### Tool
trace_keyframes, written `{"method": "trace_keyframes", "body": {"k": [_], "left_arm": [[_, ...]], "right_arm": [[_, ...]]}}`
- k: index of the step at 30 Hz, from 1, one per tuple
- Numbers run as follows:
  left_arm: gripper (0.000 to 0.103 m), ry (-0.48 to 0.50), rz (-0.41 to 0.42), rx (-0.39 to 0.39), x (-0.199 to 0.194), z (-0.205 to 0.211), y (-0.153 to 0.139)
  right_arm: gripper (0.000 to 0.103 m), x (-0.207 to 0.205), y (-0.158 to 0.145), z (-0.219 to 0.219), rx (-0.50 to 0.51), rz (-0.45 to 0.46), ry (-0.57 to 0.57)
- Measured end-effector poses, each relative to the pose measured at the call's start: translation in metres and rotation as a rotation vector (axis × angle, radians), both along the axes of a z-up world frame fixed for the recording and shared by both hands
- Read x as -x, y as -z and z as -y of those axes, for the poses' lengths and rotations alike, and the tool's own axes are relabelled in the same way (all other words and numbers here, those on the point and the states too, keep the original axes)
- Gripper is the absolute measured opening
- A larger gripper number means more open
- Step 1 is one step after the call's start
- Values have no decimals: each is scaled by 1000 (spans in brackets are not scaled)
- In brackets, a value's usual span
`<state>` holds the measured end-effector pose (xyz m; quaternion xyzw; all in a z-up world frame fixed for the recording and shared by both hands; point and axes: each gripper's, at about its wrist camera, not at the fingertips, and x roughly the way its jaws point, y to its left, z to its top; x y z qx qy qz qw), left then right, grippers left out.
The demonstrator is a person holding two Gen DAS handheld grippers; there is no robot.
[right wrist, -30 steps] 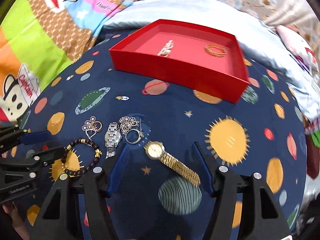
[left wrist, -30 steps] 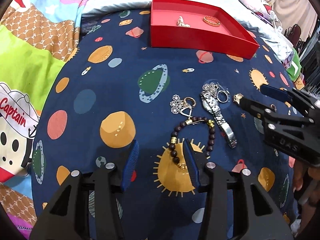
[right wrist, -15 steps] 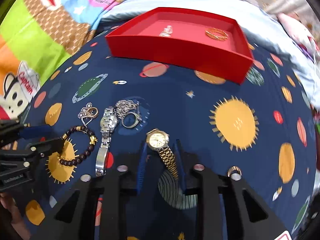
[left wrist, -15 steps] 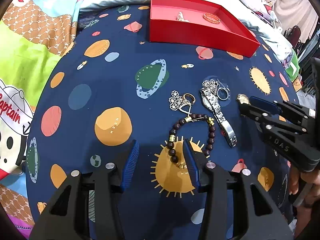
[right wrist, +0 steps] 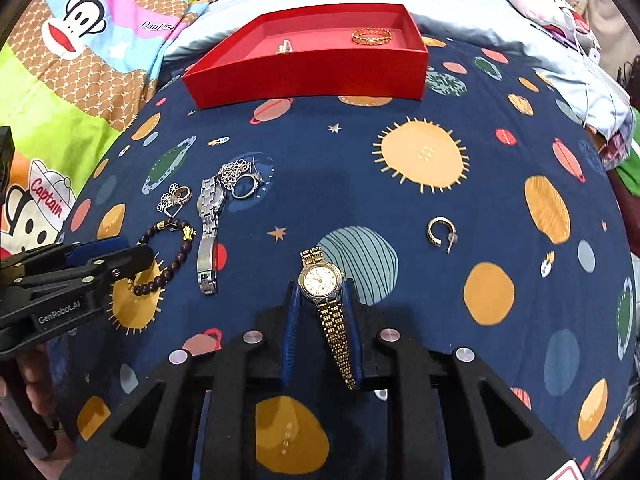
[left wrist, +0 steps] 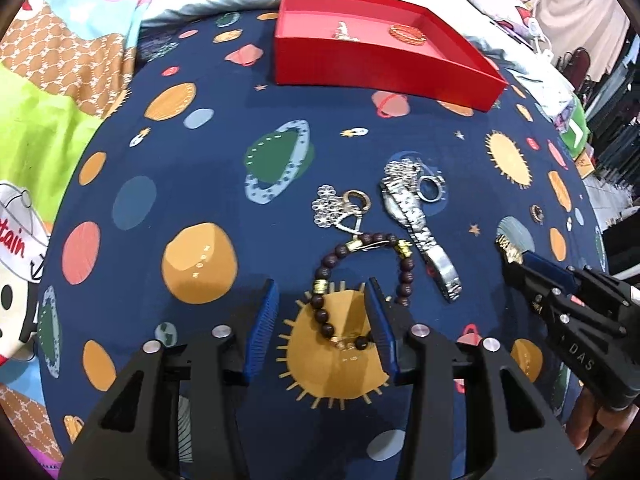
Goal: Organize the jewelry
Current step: 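Grasp the dark bead bracelet with the left tool while the right tool grasps the gold watch, then carry the bead bracelet and gold watch into the red tray and release both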
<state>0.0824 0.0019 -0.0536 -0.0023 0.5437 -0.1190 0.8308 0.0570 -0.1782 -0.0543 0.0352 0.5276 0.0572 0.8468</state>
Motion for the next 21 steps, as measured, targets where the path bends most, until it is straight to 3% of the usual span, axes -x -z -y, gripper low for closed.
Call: {"method": "trace_keyframes", "body": {"k": [2, 10, 21], "left_arm": [[30, 13, 10, 1, 0, 3, 0], [8, 28, 43, 29, -2, 3, 2], [6, 50, 63, 115, 5, 2, -10]], "right_arm": [[20, 0, -1, 2, -9, -6, 8], [20, 0, -2, 2, -25, -15, 21], [20, 1, -11, 5, -34, 3, 29]]}}
